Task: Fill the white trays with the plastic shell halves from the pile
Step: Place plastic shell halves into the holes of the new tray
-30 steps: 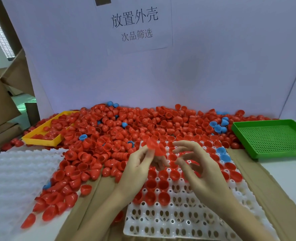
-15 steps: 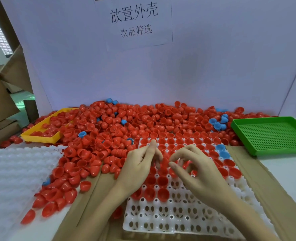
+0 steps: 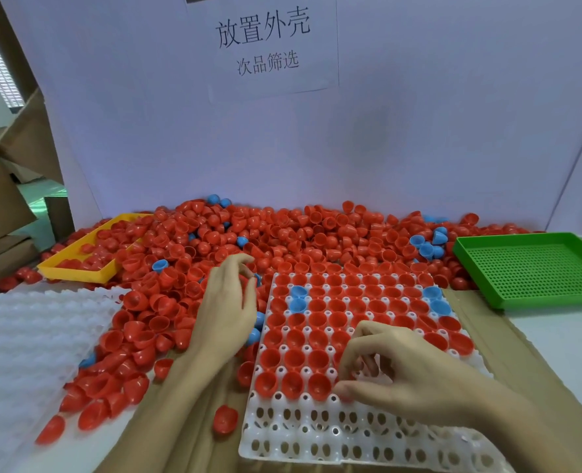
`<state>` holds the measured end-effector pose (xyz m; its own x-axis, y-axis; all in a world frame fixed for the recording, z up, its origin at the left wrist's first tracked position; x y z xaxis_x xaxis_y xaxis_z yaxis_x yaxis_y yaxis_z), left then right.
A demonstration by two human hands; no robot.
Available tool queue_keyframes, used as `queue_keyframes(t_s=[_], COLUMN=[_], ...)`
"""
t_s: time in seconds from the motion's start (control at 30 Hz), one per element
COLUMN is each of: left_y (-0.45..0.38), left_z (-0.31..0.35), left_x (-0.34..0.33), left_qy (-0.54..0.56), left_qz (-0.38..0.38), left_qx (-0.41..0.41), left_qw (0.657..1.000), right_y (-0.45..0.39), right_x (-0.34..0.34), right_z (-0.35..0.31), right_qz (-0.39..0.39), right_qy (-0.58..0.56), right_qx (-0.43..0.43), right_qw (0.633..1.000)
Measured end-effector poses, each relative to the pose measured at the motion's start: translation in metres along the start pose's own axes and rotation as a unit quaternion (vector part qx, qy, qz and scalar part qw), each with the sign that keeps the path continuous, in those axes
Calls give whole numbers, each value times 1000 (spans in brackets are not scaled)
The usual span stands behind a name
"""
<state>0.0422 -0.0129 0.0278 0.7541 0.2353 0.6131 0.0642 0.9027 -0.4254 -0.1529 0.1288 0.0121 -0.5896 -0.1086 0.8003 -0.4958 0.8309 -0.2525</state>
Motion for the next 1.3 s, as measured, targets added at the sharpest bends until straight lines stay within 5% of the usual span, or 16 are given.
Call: queue_keyframes(t_s=[0.1, 0.37, 0.6, 0.77, 1.3], left_y=[-15, -26, -25, -21, -38], left_z=[-25, -50, -46, -61, -63], left_x=[10, -35, -24, -30, 13], left_qy=[-30, -145, -127, -192, -124], left_qz=[29, -124, -92, -178, 4], left_qx=[26, 9, -7, 2, 37], left_qw=[999, 982, 988, 965, 992], right_y=[-2, -2, 0, 1, 1], right_x=[6, 16, 20, 23, 26], right_z=[0, 10, 17, 23, 19], right_qz=[42, 87, 114, 124, 135], right_qy=[1, 47, 55, 57, 63], right_qx=[6, -11, -11, -13, -8], right_qw=[999, 995, 992, 991, 989])
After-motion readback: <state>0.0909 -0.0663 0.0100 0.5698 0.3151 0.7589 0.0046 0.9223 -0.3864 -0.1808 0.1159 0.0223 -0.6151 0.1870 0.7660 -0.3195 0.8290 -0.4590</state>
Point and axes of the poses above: each hand's wrist, its own y-axis away from the middle knuckle, its own x-axis out of the back of the hand, z = x × y, the point moved 10 cm from there along -y, towards the middle knuckle, and after that the axes turned 15 degrees about x, right-handed, at the moved point
